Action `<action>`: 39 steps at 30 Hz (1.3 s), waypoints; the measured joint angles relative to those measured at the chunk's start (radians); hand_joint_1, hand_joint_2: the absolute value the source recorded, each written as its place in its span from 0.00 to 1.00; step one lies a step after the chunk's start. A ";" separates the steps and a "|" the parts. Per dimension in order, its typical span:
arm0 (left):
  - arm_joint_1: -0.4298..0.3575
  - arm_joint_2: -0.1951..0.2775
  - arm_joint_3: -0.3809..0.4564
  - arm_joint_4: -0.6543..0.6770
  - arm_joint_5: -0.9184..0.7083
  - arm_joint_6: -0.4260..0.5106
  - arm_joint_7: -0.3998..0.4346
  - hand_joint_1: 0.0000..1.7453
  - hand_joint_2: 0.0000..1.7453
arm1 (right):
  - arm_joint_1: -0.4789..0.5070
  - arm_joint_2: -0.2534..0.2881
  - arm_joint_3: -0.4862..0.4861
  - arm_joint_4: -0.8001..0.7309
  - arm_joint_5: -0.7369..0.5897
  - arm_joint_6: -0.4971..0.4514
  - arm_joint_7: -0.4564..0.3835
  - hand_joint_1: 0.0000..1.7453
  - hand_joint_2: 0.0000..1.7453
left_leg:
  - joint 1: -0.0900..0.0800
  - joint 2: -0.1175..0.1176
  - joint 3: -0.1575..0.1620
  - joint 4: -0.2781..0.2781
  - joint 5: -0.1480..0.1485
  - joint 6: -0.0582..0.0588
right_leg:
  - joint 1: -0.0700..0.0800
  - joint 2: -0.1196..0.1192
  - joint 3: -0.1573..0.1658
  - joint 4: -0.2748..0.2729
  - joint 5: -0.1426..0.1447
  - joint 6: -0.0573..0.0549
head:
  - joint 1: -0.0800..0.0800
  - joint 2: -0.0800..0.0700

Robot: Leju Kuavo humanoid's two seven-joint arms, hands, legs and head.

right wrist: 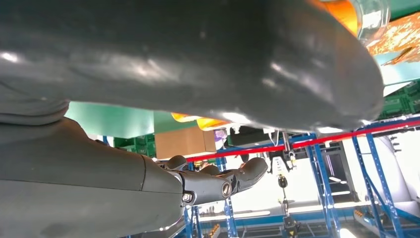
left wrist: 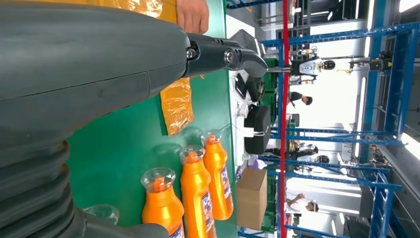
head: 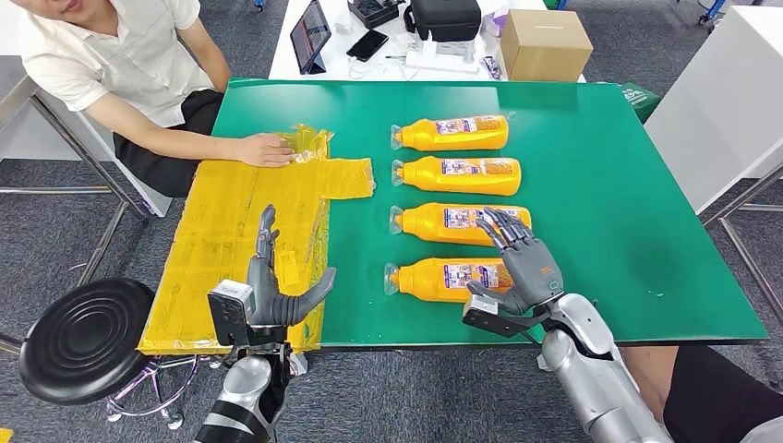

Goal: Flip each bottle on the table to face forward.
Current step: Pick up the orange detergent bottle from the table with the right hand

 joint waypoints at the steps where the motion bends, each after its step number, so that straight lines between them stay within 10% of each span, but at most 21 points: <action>1: 0.000 0.000 0.000 0.000 0.000 0.000 0.000 0.00 1.00 | 0.000 0.000 0.001 0.002 0.000 0.000 0.000 0.00 0.00 | 0.000 0.000 0.000 0.000 0.000 0.000 | 0.000 0.000 0.000 0.000 0.000 0.000 | 0.000 0.000; 14: -0.003 0.000 0.000 0.001 -0.004 0.000 0.002 0.00 1.00 | -0.004 -0.003 0.012 0.016 -0.014 0.029 0.002 0.00 0.00 | 0.000 0.000 0.000 0.000 0.000 0.000 | 0.000 0.000 0.000 0.000 0.000 0.000 | 0.000 0.000; 27: -0.010 0.000 0.001 0.000 -0.020 0.005 0.006 0.00 1.00 | -0.106 -0.083 0.102 0.039 0.023 0.251 0.132 0.00 0.00 | 0.000 0.000 0.000 0.000 0.000 0.000 | 0.000 0.000 0.000 0.000 0.000 0.000 | 0.000 0.000; 33: -0.021 0.000 -0.013 0.001 -0.023 0.000 0.008 0.00 1.00 | -0.079 -0.037 0.112 -0.029 -0.102 0.145 0.091 0.00 0.00 | 0.000 0.000 0.000 0.000 0.001 0.000 | 0.001 0.000 0.000 0.000 0.000 0.000 | 0.000 0.000; 39: -0.059 -0.002 -0.049 0.046 0.015 0.015 0.001 0.00 1.00 | 0.047 0.118 0.065 -0.124 -0.321 -0.058 -0.067 0.00 0.00 | 0.001 0.000 0.000 0.000 0.000 -0.001 | 0.001 0.000 -0.001 0.000 -0.001 -0.001 | 0.000 0.000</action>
